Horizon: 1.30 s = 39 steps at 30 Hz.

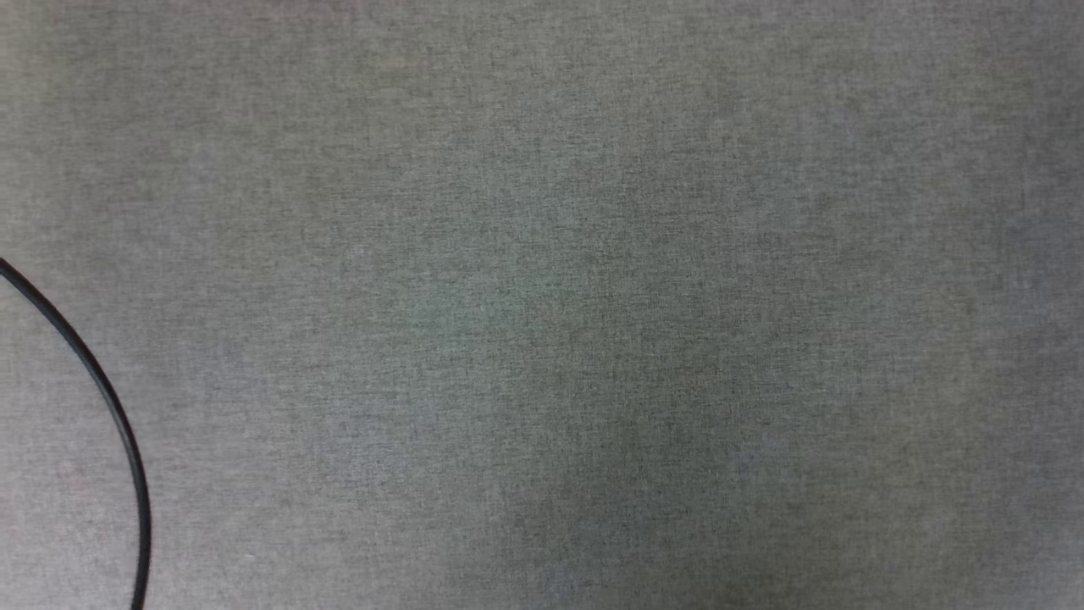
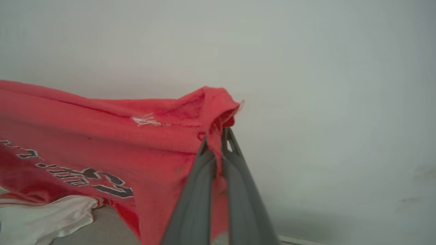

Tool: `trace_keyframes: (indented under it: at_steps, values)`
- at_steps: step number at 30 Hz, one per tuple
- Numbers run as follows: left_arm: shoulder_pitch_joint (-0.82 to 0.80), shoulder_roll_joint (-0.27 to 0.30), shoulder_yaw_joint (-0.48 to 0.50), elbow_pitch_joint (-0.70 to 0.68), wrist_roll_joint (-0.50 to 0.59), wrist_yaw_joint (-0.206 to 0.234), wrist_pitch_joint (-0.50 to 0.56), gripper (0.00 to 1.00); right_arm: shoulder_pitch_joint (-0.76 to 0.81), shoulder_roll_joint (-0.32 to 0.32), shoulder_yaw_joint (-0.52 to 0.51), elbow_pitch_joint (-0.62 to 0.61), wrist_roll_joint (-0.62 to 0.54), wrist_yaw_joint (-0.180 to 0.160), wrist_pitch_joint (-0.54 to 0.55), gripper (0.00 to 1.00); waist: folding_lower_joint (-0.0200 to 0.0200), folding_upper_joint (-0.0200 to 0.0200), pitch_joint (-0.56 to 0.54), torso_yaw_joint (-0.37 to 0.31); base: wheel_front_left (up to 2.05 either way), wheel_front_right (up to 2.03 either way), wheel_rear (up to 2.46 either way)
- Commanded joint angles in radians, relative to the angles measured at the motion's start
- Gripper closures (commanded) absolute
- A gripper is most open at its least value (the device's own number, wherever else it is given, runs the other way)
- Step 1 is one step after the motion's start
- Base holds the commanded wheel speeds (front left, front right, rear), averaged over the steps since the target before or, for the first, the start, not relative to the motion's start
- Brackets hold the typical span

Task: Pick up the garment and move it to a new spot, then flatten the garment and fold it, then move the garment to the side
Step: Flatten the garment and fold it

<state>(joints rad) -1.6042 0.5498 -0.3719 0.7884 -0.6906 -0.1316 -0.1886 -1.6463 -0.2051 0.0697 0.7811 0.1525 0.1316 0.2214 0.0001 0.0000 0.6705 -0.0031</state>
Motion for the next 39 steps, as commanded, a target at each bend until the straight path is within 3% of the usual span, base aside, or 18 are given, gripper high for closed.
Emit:
trace_keyframes:
  at_steps: [1, 8, 13, 18, 22, 31, 39]
  values:
    - [0.036, 0.004, -0.016, 0.004, -0.022, 0.002, -0.011, 1.0, 0.033, -0.013, 0.015, 0.021, 0.017, -0.002, -0.013, 1.0, -0.0001, 0.0, -0.012, 0.005, 0.0, 0.0, 0.0]
    - [0.278, 0.008, -0.103, -0.001, -0.149, 0.002, -0.048, 1.0, 0.226, -0.016, 0.117, 0.11, 0.106, -0.002, -0.049, 1.0, -0.0001, 0.0, -0.119, 0.006, 0.0, 0.0, 0.0]
    - [0.499, 0.013, -0.147, -0.031, -0.223, 0.002, -0.068, 1.0, 0.422, -0.031, 0.181, 0.11, 0.182, -0.002, -0.067, 1.0, -0.0001, 0.0, -0.224, 0.007, 0.0, 0.0, 0.0]
    - [0.693, 0.011, -0.146, -0.06, -0.259, 0.002, -0.076, 1.0, 0.605, -0.046, 0.222, 0.081, 0.233, -0.002, -0.081, 1.0, -0.0001, 0.0, -0.309, 0.007, 0.0, 0.0, 0.0]
    - [0.891, 0.005, -0.078, -0.127, -0.255, 0.005, -0.078, 1.0, 0.791, -0.067, 0.245, 0.031, 0.278, -0.002, -0.105, 1.0, -0.0001, 0.0, -0.388, 0.003, 0.0, 0.0, 0.0]
    - [1.355, -0.021, 0.08, -0.337, -0.198, 0.097, -0.079, 1.0, 1.174, -0.125, 0.229, -0.137, 0.326, -0.002, -0.109, 1.0, -0.0001, 0.0, -0.548, -0.003, 0.0, 0.0, 0.0]
    - [1.672, -0.023, 0.121, -0.531, -0.203, 0.198, -0.07, 1.0, 1.499, -0.126, 0.113, -0.354, 0.304, -0.003, -0.03, 1.0, -0.0001, 0.0, -0.643, 0.008, 0.0, 0.0, 0.0]
